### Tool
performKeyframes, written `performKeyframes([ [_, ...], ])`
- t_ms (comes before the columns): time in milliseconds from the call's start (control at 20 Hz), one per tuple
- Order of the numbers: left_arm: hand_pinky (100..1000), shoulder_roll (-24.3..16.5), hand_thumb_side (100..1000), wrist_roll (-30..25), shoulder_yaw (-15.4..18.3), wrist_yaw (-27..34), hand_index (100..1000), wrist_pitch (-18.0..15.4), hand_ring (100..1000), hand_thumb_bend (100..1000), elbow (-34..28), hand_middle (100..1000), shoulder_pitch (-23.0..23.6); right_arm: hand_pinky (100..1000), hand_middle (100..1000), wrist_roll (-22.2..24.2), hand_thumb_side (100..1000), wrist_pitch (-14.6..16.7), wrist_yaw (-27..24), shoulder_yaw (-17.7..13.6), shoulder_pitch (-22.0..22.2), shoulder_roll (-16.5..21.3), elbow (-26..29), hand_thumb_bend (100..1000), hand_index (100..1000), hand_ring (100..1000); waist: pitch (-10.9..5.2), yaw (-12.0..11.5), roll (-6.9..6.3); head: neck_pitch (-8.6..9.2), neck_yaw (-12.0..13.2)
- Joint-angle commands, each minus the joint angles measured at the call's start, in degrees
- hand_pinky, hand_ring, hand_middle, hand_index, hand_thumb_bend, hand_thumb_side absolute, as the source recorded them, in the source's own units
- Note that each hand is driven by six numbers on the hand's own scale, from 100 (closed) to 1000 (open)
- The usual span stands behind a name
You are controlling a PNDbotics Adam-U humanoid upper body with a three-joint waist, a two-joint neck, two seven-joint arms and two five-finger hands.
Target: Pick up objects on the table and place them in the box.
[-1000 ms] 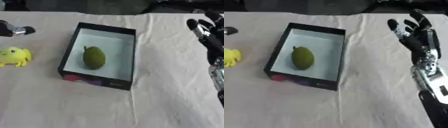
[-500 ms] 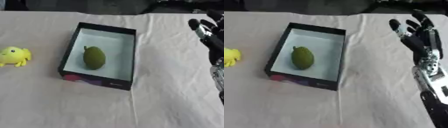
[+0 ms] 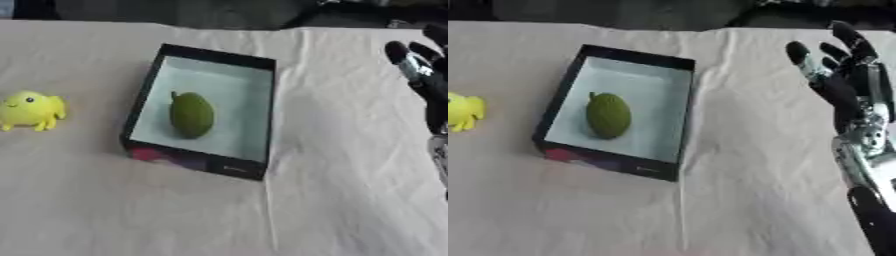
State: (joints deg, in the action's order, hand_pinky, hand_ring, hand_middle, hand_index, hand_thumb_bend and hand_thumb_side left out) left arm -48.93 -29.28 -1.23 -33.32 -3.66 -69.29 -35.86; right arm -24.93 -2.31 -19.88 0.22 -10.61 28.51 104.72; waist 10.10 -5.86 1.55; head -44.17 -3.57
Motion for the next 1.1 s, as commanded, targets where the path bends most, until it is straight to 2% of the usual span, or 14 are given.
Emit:
performKeyframes([
  [50, 893, -1.6, 353, -2.0, 0.1, -0.7, 893, -1.3, 797, 773, 2.1, 795, -1.0, 933, 909, 0.2, 312, 0.1, 0.3, -0.4, -0.7, 1.4, 1.0, 734, 856, 872, -0.35, 0.1, -0.20, 0.05, 2.5],
  [200, 895, -0.9, 351, -4.2, -0.1, 0.8, 894, -2.5, 797, 771, 4.0, 795, -0.9, 933, 909, 0.2, 311, 0.1, 0.3, -0.4, -0.8, 1.4, 1.0, 734, 856, 872, -0.10, 0.2, -0.18, 0.05, 5.3],
  [300, 897, -0.7, 347, -5.2, -0.4, 1.3, 894, -3.2, 798, 770, 4.3, 795, -0.7, 934, 909, 0.3, 311, 0.1, 0.3, -0.3, -0.9, 1.4, 1.0, 734, 856, 872, 0.04, 0.2, -0.18, 0.05, 6.1],
  [650, 891, 0.8, 316, -6.9, -1.7, 0.1, 898, -4.2, 802, 777, 4.9, 794, -1.0, 933, 907, 0.4, 308, 0.1, 0.1, -0.1, -1.3, 1.1, 0.9, 733, 855, 870, 0.60, 0.4, -0.08, 0.05, 5.9],
  [900, 881, 3.4, 299, -4.7, -2.3, -3.7, 902, -4.5, 795, 775, 7.1, 789, -2.5, 934, 906, 0.6, 303, 0.1, 0.1, 0.1, -1.5, 0.8, 0.8, 734, 855, 870, 1.22, 0.7, 0.05, 0.05, 5.6],
  [1100, 874, 5.0, 301, -2.8, -2.5, -5.8, 895, -4.9, 789, 724, 8.5, 782, -3.8, 934, 906, 0.8, 300, 0.1, 0.1, 0.3, -1.8, 0.7, 0.8, 734, 855, 869, 1.68, 0.9, 0.10, 0.05, 5.1],
])
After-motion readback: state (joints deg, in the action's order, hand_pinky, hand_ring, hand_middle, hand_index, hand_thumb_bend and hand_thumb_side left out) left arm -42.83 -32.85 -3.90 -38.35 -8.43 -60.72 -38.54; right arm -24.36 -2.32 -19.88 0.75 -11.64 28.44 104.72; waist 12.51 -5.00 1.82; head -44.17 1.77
